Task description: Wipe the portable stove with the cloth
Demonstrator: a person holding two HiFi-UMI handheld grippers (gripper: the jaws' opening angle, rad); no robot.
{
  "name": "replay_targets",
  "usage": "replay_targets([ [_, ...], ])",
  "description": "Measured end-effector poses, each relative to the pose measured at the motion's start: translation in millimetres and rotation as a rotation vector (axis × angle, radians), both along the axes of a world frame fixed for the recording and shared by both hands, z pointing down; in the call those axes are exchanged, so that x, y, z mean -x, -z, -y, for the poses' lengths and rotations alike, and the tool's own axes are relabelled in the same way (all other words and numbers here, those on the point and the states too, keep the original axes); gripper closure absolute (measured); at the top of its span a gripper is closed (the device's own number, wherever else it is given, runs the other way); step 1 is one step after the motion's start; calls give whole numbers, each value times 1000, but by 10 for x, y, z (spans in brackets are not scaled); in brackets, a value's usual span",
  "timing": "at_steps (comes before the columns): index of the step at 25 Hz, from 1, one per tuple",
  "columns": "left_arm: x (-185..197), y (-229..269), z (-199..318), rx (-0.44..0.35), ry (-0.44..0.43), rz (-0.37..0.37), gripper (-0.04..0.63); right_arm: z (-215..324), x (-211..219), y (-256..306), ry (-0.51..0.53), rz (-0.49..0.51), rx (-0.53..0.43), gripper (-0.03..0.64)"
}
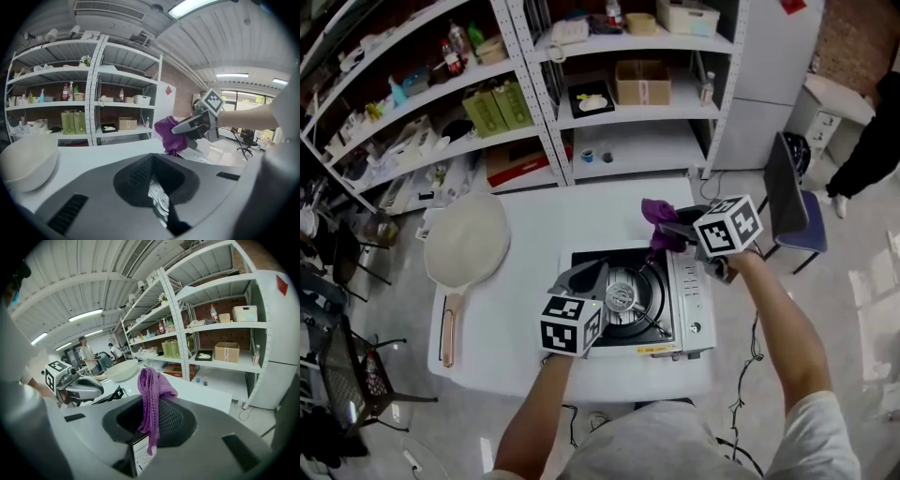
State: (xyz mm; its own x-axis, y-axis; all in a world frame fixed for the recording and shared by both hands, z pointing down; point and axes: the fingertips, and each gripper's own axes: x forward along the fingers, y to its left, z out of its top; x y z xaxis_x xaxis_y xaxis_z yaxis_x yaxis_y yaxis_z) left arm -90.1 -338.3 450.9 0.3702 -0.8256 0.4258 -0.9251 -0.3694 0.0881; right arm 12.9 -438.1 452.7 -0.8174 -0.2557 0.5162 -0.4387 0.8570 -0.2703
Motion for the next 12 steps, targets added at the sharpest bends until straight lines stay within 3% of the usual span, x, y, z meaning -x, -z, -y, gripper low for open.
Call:
replay_targets([
  [12,-16,156,-183,-27,-7,17,591,-440,-269,461,-165,96,-127,554],
])
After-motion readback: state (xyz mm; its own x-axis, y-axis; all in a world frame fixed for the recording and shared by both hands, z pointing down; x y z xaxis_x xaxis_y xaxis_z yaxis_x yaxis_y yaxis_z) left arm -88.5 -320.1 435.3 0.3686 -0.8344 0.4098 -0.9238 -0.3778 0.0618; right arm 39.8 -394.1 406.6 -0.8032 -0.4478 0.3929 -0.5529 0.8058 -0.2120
